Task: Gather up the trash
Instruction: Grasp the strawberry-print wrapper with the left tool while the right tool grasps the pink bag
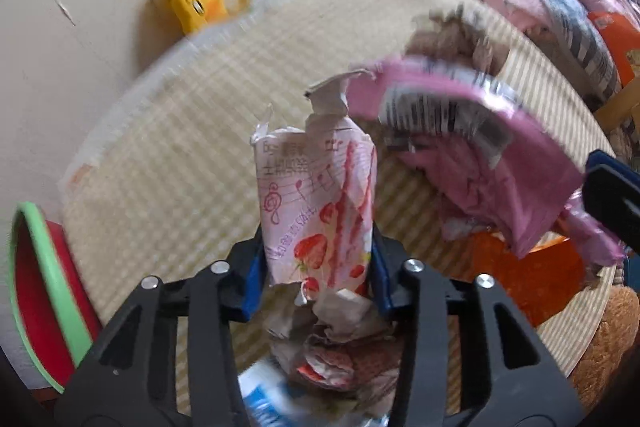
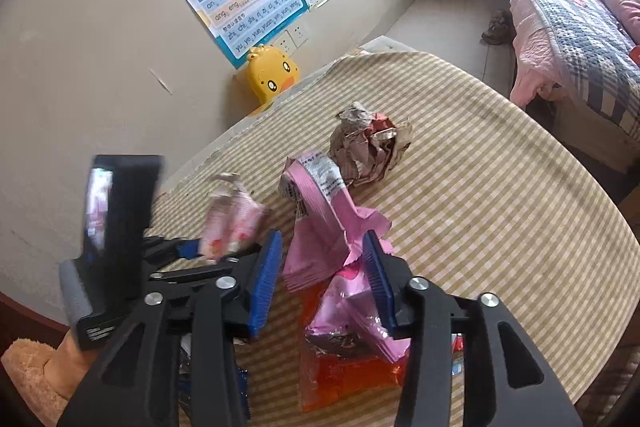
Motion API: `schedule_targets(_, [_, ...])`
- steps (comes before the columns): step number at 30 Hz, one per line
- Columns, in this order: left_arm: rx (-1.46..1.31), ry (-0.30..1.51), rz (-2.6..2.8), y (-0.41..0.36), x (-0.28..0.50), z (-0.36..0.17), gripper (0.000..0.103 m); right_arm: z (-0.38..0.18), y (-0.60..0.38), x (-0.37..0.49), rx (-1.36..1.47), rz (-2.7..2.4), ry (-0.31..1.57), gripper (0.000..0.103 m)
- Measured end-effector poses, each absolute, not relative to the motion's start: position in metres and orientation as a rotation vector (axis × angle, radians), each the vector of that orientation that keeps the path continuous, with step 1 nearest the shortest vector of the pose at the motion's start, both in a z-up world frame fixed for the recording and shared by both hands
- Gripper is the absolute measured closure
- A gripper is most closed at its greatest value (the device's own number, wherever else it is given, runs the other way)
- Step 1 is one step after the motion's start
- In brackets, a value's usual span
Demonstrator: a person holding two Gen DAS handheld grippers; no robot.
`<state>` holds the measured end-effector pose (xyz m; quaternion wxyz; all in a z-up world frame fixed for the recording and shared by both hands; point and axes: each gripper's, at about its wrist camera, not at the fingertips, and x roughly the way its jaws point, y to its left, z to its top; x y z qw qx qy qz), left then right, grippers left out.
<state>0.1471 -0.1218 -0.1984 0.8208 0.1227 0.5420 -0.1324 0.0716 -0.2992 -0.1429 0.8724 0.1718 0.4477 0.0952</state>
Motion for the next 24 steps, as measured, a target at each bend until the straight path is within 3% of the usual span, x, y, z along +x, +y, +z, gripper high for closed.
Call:
schedule_targets(9, [0.246, 0.923, -0.161, -0.066, 0.116, -0.128, 0.062, -0.145, -0.274, 0.116, 0.188, 0.182, 1.005, 0.042])
schedule_targets(13, [0.201, 0.898, -0.119, -0.033, 0.099, -0.112, 0.062, -0.163, -0.254, 0.133, 0.096, 0.174, 1.074, 0.041])
schedule_targets(14, [0.186, 0.894, -0.105, -0.022, 0.093, -0.108, 0.062, -0.168, -0.251, 0.135, 0.078, 0.169, 1.088, 0.042])
schedule_targets(16, [0.167, 0.89, -0.089, -0.008, 0.087, -0.105, 0.061, -0.172, -0.245, 0.135, 0.054, 0.162, 1.092, 0.066])
schedule_targets(24, [0.138, 0.849, -0.047, 0.021, 0.071, -0.092, 0.061, -0.134, -0.233, 0.112, 0.105, 0.185, 0.974, 0.071])
